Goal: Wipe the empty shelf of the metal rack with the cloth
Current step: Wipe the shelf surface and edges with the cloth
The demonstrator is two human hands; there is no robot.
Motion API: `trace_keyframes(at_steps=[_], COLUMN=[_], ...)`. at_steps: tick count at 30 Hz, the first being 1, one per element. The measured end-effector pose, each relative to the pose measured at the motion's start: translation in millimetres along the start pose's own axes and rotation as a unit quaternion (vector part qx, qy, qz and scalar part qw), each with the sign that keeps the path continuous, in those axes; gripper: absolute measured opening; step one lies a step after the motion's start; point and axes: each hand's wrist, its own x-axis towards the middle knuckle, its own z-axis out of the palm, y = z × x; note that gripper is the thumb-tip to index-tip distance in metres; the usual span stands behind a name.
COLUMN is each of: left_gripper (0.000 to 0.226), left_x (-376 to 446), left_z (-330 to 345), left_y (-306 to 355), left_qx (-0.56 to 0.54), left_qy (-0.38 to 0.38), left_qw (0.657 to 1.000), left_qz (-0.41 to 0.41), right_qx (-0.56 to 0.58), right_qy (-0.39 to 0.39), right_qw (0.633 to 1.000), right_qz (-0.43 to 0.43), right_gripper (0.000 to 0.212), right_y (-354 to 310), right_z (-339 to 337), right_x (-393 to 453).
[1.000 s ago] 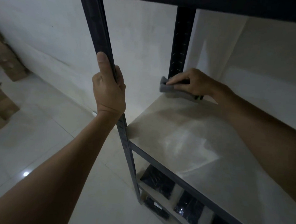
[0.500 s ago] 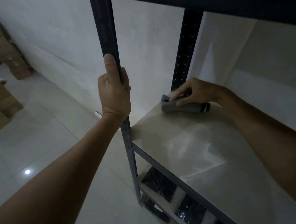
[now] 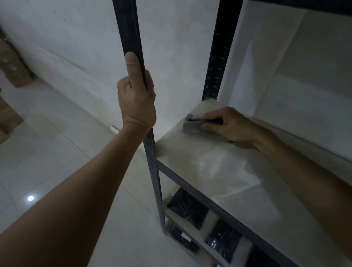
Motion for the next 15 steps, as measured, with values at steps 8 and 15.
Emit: trace_keyframes(at_steps=[8,15], left_gripper=[0.059,0.061], left_x=[-0.6,1.1], left_z=[0.3,-0.3], left_y=[-0.9,-0.7], left_qx=[0.001,0.001], left_qy=[0.004,0.000], left_qw=[1.000,1.000], left_qz=[-0.001,0.000], right_qx=[-0.083,-0.039], right_qy=[0.120,0.120], right_qw=[0.985,0.992], right_qz=[0.088,0.018], right_gripper=[0.036,0.041], right_y=[29.2,5.0], right_z=[-42.9,18.3], right_x=[5.1,-51.5])
